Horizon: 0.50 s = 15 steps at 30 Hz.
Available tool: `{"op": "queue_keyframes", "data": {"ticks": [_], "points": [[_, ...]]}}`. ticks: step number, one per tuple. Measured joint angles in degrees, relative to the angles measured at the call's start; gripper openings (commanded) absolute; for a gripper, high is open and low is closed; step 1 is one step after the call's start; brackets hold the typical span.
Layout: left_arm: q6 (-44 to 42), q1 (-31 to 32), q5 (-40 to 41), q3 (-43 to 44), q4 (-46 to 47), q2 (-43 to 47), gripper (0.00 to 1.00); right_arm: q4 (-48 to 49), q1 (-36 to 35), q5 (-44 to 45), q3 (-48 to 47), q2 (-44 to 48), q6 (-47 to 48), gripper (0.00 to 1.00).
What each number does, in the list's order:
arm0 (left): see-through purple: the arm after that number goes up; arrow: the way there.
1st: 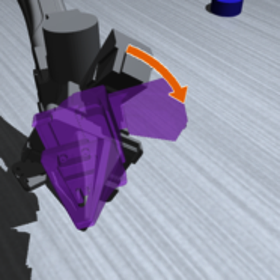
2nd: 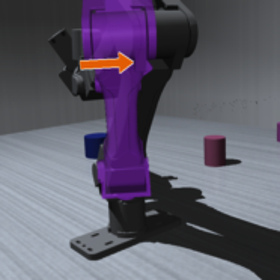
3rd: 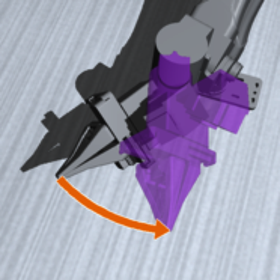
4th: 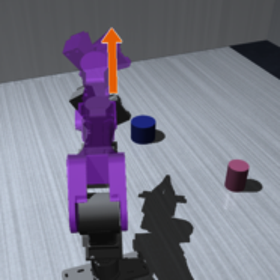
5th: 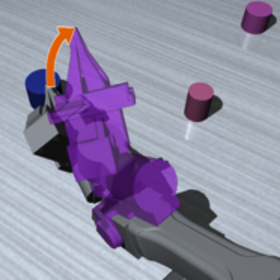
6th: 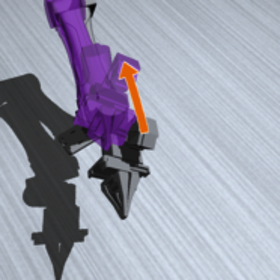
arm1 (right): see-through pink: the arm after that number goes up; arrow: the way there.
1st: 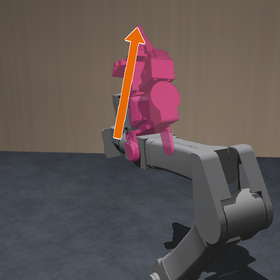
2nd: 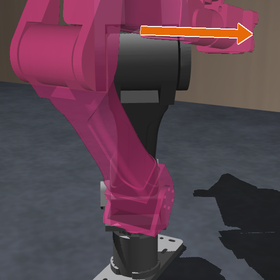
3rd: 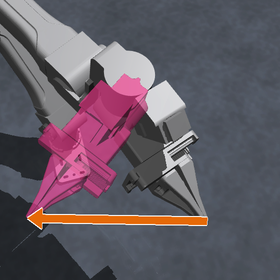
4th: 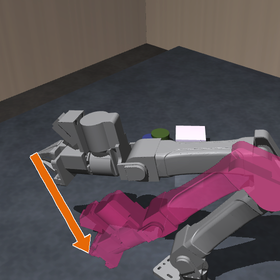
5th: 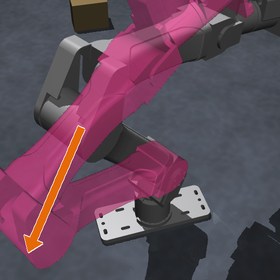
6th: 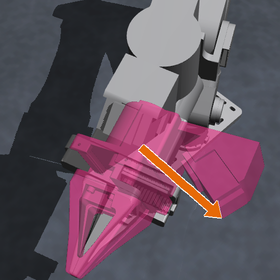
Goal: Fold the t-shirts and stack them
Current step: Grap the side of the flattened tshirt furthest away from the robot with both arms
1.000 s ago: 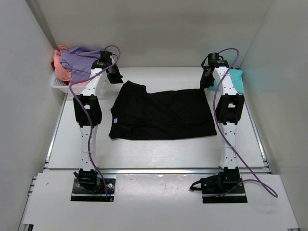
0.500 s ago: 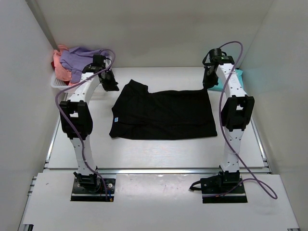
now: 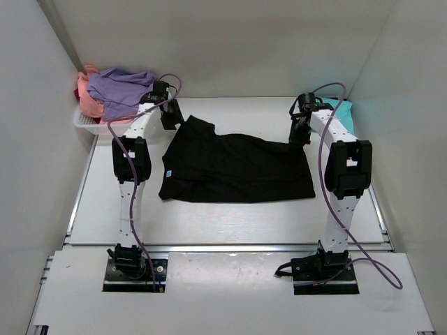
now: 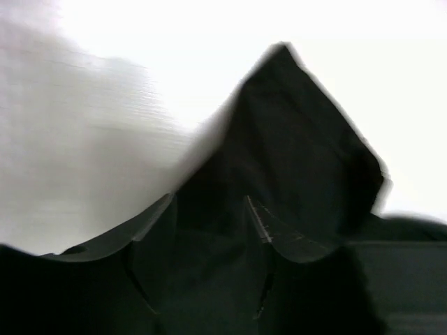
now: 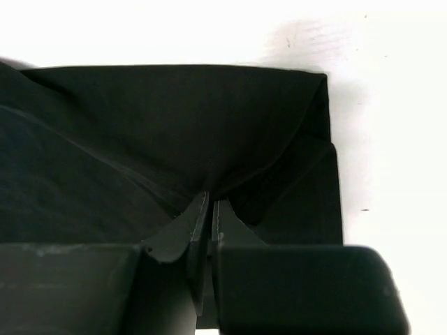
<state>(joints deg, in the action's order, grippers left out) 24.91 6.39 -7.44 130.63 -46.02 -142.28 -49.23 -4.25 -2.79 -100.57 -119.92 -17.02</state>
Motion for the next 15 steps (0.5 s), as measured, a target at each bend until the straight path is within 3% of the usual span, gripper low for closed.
{"op": "queue_keyframes", "data": {"ticks": [11, 13, 15], "points": [[-0.92, 0.98, 3.39, 4.83, -0.81, -6.01, 0.58, 5.18, 0.57, -1.7, 3.26, 3.1, -2.6, 0.0], [-0.9, 1.03, 3.5, 5.31, -0.76, -6.45, 0.53, 5.57, 0.57, -1.95, 3.78, 3.13, -2.71, 0.0], [-0.7, 1.01, 4.07, 5.31, -0.81, -6.49, 0.37, 5.81, 0.57, -2.21, 4.48, 3.13, -2.75, 0.0]]}}
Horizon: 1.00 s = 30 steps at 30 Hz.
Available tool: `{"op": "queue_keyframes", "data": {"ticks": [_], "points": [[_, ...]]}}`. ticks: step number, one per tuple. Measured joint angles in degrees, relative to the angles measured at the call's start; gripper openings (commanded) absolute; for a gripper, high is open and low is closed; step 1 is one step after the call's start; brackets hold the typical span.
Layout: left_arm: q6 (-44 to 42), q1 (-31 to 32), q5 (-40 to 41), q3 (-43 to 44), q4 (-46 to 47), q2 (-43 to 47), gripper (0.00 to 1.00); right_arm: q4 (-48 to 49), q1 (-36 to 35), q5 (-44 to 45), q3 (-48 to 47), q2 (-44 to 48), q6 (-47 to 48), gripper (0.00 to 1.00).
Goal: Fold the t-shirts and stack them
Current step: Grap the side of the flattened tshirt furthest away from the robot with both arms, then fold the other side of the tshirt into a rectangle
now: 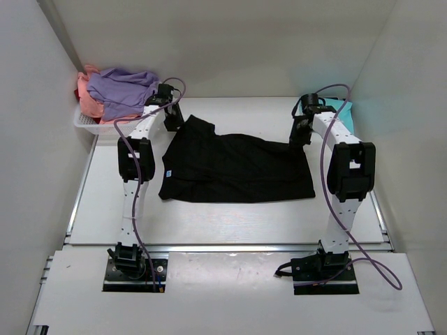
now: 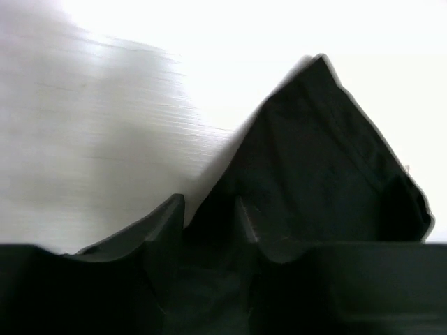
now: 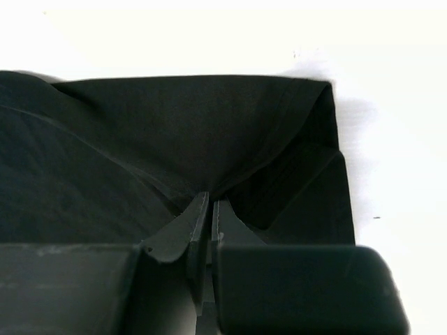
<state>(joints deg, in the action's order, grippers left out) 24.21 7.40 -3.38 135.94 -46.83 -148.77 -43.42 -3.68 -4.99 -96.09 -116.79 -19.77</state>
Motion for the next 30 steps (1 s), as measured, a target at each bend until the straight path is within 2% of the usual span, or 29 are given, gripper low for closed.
{"op": "queue_keyframes", "data": {"ticks": [2, 3, 13, 20, 30], "points": [[-0.22, 0.09, 0.48, 0.0, -0.28, -0.11, 0.04, 0.0, 0.04, -0.22, 0.46, 0.0, 0.0, 0.0], [-0.33, 0.15, 0.81, 0.0, -0.42, -0.11, 0.0, 0.11, 0.15, -0.26, 0.63, 0.0, 0.0, 0.0], [-0.57, 1.01, 1.97, -1.49, -2.16, 2.4, 0.0, 3.04, 1.95, -1.07, 6.93, 4.31, 0.07, 0.0], [-1.53, 1.49, 1.92, -16.0, -2.25, 17.38, 0.0, 6.56, 6.64, -3.02, 16.02, 10.93, 0.94, 0.0], [-2.84, 1.55, 1.33, -40.59, 2.64, 34.93, 0.0, 8.5, 8.09, -4.87, 19.54, 13.22, 3.48, 0.0]]}}
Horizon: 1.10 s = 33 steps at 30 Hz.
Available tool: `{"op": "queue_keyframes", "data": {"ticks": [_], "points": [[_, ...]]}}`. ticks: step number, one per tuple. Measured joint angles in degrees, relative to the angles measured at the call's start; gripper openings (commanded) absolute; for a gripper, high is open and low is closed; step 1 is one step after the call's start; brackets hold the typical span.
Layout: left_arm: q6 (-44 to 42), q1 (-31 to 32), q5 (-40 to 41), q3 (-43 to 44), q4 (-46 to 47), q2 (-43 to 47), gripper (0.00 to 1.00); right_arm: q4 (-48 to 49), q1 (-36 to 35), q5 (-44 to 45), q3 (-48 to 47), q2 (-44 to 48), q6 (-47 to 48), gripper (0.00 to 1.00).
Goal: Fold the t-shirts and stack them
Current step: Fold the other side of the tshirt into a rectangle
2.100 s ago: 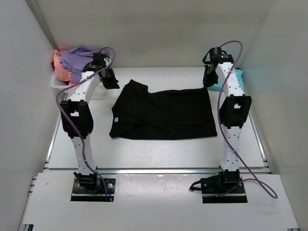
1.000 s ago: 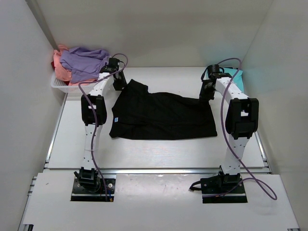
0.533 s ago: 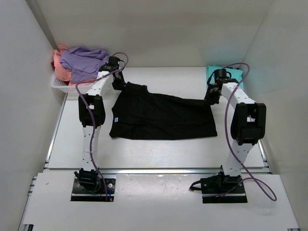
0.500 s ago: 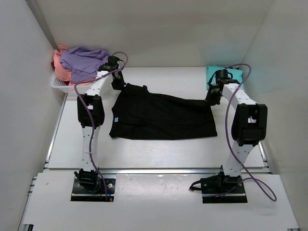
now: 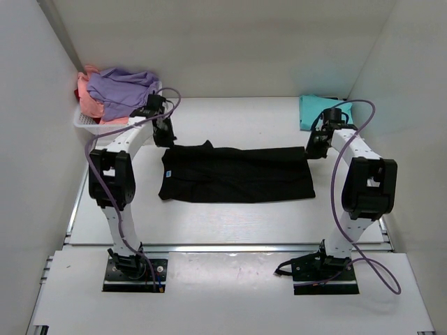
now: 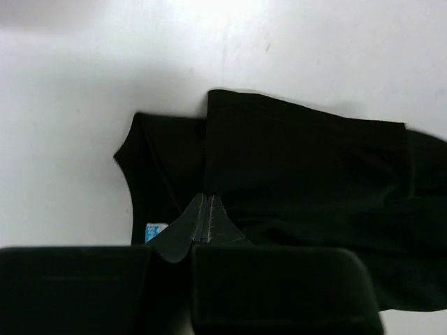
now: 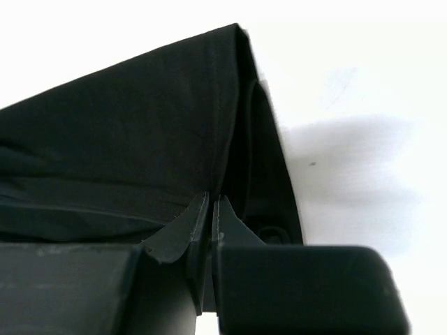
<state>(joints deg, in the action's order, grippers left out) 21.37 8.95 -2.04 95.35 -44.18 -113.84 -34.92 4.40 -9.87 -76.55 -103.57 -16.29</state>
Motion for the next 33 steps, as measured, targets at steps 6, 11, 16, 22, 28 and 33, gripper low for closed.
{"op": "queue_keyframes", "data": {"ticks": [6, 11, 16, 22, 28, 33], "points": [[-0.39, -0.02, -0.37, -15.34, 2.64, 8.09, 0.0, 1.07, -0.24, -0.31, 4.5, 3.43, 0.11, 0.0], [-0.37, 0.37, -0.55, -22.71, 4.24, 13.88, 0.0, 1.22, 0.04, -0.33, 8.76, 6.14, 0.57, 0.0], [-0.37, 1.22, -0.55, -25.99, 6.1, 16.81, 0.13, 1.49, 0.63, -0.48, 10.29, 7.3, 1.27, 0.04], [0.76, 1.03, -0.74, -28.24, 6.27, 19.34, 0.42, 0.31, 0.46, 1.42, 10.69, 7.72, 1.57, 0.45], [2.62, 2.21, -0.02, -26.91, 5.57, 20.98, 0.21, -0.39, -1.27, 3.28, 6.6, 10.47, 2.4, 0.0], [7.76, 6.86, -2.32, -29.88, 9.09, 21.55, 0.03, 1.25, -3.69, -0.28, 0.31, 7.3, 1.92, 0.0]]}}
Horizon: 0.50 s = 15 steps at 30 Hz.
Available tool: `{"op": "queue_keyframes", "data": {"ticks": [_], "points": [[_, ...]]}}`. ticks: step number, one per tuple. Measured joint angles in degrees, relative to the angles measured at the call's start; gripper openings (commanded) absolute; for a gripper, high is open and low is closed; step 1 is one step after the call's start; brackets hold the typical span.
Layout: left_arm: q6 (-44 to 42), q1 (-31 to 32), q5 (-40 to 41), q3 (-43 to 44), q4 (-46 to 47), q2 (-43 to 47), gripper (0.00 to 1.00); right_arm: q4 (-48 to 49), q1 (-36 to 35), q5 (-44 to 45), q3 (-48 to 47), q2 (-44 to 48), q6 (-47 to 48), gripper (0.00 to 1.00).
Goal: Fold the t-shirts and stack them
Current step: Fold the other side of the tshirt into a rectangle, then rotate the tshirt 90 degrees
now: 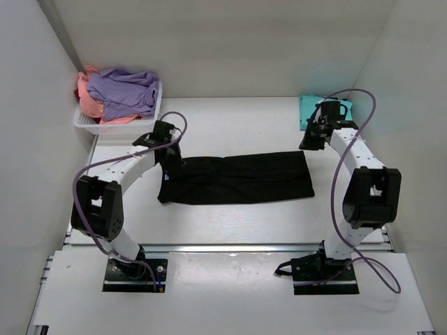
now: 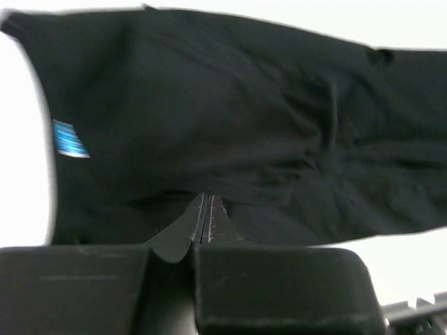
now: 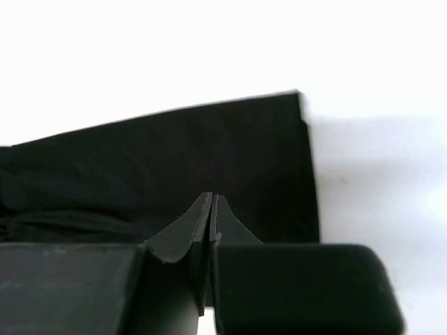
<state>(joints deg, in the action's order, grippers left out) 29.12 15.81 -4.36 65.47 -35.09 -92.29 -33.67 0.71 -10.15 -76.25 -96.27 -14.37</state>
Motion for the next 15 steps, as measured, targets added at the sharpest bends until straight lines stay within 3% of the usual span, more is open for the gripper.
{"op": "queue_keyframes", "data": {"ticks": [7, 12, 15], "points": [[7.43, 3.17, -2.27, -7.15, 3.04, -2.97, 0.02, 1.44, -4.04, -1.22, -4.22, -12.15, 1.07, 0.01], [9.94, 3.67, -1.38, -5.64, 3.58, -8.9, 0.02, 0.72, -4.68, -0.63, -5.31, -17.94, 0.85, 0.0], [10.56, 3.89, -1.38, -0.13, 2.27, -13.27, 0.02, -0.17, -4.33, 0.94, -4.85, -18.14, 0.46, 0.0]]}}
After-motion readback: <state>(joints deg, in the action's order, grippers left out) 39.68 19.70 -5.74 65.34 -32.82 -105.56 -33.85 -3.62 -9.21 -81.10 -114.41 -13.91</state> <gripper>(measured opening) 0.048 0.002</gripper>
